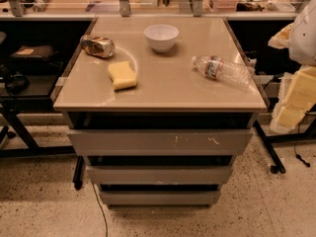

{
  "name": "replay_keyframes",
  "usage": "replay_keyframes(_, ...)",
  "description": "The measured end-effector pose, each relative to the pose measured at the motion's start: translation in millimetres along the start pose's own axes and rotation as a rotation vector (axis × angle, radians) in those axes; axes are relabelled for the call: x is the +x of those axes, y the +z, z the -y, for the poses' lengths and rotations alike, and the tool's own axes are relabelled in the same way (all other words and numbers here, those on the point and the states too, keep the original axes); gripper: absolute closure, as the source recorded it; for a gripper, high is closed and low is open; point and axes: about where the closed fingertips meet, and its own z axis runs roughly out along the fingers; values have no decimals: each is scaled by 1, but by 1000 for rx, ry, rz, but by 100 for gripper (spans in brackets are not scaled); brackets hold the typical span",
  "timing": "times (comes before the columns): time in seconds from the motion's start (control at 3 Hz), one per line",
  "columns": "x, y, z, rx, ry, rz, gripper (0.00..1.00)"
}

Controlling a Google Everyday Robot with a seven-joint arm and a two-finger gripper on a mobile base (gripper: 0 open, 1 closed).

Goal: Open middle drawer

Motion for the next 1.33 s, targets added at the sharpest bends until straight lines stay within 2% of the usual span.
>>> replay_keyframes(0.33, 2, 4, -2, 8, 2, 0, 0)
replay_keyframes(0.67, 14, 37, -15, -22, 3, 11, 0)
replay_keyframes(1.0, 41, 93, -43, -76, 11, 20, 0)
replay_keyframes(1.33, 72, 161, -79, -156, 7, 19, 0)
